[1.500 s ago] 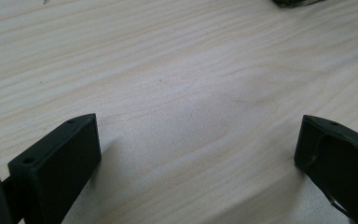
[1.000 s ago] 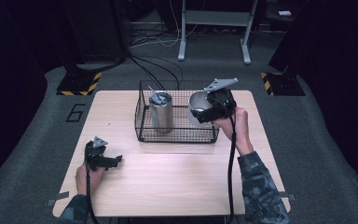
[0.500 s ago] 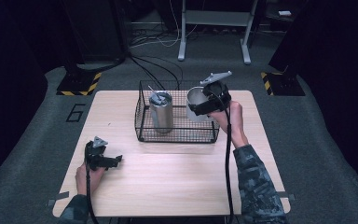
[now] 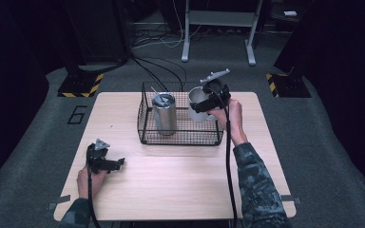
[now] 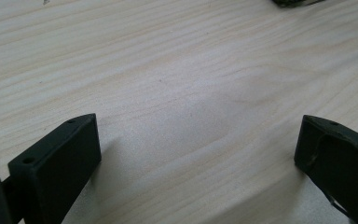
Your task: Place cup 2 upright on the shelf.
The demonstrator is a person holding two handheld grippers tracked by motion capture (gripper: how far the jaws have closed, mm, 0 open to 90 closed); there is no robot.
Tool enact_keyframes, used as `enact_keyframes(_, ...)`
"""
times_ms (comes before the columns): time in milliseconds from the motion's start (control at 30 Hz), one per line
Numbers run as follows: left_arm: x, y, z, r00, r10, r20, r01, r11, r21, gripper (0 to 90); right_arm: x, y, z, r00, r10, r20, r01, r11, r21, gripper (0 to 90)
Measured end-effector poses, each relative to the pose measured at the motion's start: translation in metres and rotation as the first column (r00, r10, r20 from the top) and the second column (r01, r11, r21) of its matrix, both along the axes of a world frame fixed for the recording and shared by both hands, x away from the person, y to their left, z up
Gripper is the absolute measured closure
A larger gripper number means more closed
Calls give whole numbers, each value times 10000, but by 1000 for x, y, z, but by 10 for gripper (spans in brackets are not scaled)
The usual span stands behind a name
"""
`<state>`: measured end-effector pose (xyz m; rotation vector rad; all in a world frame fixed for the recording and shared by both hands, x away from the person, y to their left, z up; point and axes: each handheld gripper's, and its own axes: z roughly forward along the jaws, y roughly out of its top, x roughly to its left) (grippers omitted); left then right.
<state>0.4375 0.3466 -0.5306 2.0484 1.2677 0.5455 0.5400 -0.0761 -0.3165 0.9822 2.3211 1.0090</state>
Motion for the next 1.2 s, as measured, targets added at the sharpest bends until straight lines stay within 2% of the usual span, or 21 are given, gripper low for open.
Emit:
enact_keyframes(33, 0, 0, 0, 10000, 3, -1, -3, 10000, -5, 3, 3, 0, -1, 10000, 5, 36, -5, 10000, -34, 57)
enact_keyframes(200, 0, -1, 0, 10000, 40, -20, -40, 10000, -72, 3, 12, 3, -8, 9992, -229, -333, 229, 9997, -27, 57)
enact_keyframes(333, 0, 0, 0, 10000, 7, 23, -7, 10000, -6, 3, 21, 4, -15, 9990, -232, -392, 225, 9996, -176, 57)
enact_keyframes(533, 0, 0, 0, 10000, -8, 2, 8, 10000, 0, 3, 33, 6, -28, 9939, -589, -932, 577, 9982, -153, 57)
enact_keyframes(733, 0, -1, 0, 10000, 42, -2, -42, 10000, -57, 3, 42, 8, -40, 9895, -746, -1235, 727, 9972, -192, 57)
enact_keyframes(1133, 0, -1, -1, 10000, 56, 32, -56, 10000, -62, 3, 50, 18, -57, 9848, -866, -1508, 772, 9948, -671, 57)
enact_keyframes(1167, 0, -1, -1, 9999, 74, 78, -74, 9999, -87, 4, 49, 20, -59, 9815, -1046, -1605, 955, 9934, -640, 57)
enact_keyframes(1200, 0, 0, 0, 10000, 13, 24, -13, 10000, -26, 3, 50, 20, -60, 9831, -951, -1564, 855, 9941, -667, 57)
